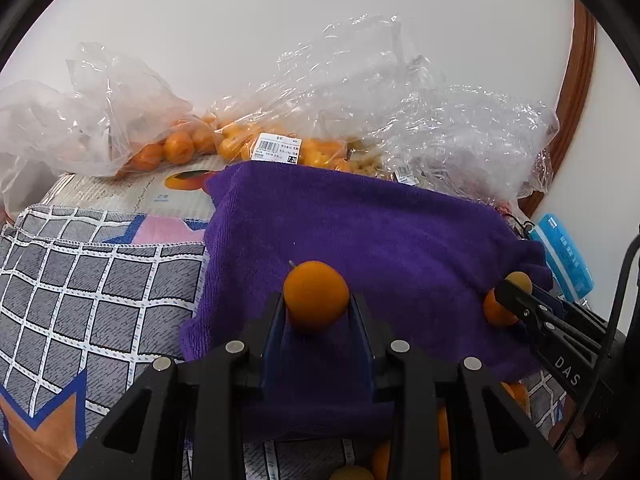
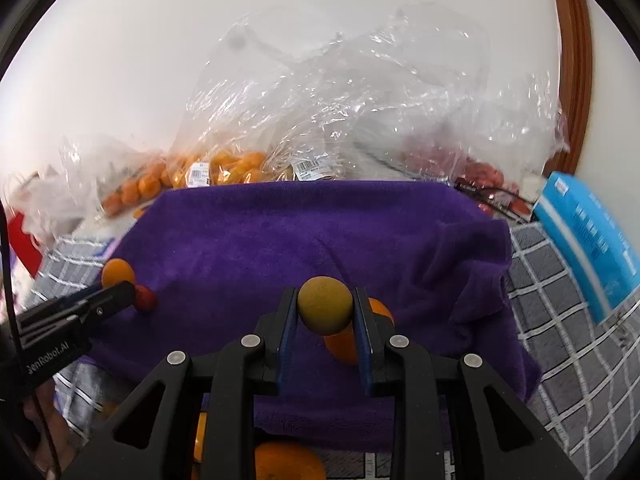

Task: Organize fruits
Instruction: 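Lower and open the left tool on the towel while the right tool releases the yellow-green fruit there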

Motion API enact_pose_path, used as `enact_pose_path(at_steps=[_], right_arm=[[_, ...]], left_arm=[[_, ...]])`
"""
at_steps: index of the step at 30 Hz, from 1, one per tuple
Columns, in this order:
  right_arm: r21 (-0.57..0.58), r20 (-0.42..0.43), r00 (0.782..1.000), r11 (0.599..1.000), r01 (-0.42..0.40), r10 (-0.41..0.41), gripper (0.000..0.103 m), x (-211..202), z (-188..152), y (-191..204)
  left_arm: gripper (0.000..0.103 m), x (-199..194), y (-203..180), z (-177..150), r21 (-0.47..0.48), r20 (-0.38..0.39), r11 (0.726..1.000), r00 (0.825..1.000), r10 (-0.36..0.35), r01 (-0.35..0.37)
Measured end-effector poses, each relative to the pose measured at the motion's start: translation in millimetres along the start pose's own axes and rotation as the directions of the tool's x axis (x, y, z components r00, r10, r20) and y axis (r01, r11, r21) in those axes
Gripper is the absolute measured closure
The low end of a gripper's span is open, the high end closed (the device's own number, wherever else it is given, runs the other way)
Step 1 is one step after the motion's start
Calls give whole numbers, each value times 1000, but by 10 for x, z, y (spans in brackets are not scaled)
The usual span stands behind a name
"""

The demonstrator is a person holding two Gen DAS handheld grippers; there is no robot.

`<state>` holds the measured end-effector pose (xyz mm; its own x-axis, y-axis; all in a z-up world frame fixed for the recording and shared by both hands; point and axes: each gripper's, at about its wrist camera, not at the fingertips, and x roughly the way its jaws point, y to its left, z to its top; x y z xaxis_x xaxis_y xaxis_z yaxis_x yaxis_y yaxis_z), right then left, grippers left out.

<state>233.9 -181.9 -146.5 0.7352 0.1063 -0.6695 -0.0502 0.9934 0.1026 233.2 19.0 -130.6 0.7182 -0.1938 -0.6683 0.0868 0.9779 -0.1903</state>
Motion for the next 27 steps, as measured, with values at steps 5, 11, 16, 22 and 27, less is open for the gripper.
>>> enact_pose_path(at_steps=[5,11,16,22,27], right_arm=[[-26,-7,1000,1000,7,-7,76,23,-19,32],[-27,-7,1000,1000,3,-3,76,24,-28,18],[-9,-9,1000,1000,-3,3,76,23,-19,-30],[-1,-7,1000,1000,-6,6,72,12,-19,-39],[-1,14,1000,1000,10,-10,64,-26,-16,-40]], left_arm=[[72,0,-2,2,-2,-1,1000,1000,1,-1],[72,-4,18,5,-9,-1,1000,1000,-4,4],[72,-7,15,-3,-6,-2,1000,1000,-4,4],[70,-5,22,-7,-19,-13,1000,1000,-4,4],[66,-45,66,3,-50,4,999,1000,-17,18]])
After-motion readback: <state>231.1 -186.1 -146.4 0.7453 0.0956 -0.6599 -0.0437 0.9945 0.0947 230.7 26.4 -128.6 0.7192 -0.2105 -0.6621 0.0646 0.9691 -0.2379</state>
